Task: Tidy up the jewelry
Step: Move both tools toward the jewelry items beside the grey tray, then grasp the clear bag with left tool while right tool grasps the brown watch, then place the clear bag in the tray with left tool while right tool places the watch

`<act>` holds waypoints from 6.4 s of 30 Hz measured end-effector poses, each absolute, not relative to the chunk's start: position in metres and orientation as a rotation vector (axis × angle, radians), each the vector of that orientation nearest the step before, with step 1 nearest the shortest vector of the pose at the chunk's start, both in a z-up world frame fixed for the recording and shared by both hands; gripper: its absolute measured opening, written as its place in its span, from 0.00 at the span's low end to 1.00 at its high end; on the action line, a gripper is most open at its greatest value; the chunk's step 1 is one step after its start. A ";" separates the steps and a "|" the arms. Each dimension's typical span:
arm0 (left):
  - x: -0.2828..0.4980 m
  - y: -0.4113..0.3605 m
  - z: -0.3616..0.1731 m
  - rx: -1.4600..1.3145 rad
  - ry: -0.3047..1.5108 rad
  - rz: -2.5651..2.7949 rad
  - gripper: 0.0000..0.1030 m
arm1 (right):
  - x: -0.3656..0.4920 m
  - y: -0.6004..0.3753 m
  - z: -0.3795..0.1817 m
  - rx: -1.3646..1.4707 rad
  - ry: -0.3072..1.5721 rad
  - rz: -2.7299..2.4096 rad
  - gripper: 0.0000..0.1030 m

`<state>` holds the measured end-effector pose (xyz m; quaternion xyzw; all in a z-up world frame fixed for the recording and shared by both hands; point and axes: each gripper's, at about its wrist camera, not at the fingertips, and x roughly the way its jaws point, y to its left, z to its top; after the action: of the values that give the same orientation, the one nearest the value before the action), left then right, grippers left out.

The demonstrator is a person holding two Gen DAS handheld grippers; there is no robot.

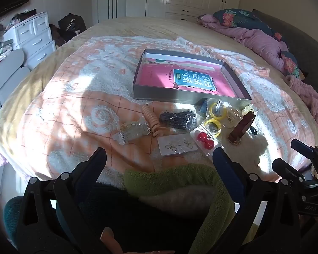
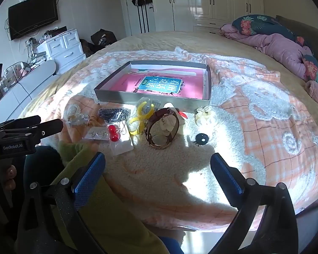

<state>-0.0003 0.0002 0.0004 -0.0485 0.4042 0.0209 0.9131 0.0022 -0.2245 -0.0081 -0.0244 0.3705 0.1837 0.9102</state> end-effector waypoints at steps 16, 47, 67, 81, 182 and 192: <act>-0.001 0.000 0.001 -0.098 0.833 0.045 0.91 | 0.001 -0.220 -0.007 -0.060 0.761 0.390 0.96; 0.034 0.073 -0.041 -0.254 0.969 0.120 0.91 | 0.051 -0.224 -0.030 -0.027 0.797 0.408 0.96; 0.088 0.054 -0.065 -0.051 1.044 -0.041 0.48 | 0.098 -0.213 -0.068 0.011 0.881 0.412 0.96; 0.091 0.057 -0.065 -0.063 1.035 -0.046 0.26 | 0.102 -0.213 -0.072 0.051 0.871 0.508 0.46; 0.141 0.050 0.040 -0.126 0.750 -0.012 0.87 | 0.145 -0.294 0.021 0.119 0.639 0.337 0.83; 0.113 0.052 0.030 -0.118 0.774 0.005 0.87 | 0.130 -0.292 0.014 0.100 0.667 0.362 0.84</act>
<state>0.1129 0.0517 0.0300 -0.0576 0.3772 0.0025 0.9243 0.1298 -0.2917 0.0138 0.0486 0.3253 0.1768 0.9277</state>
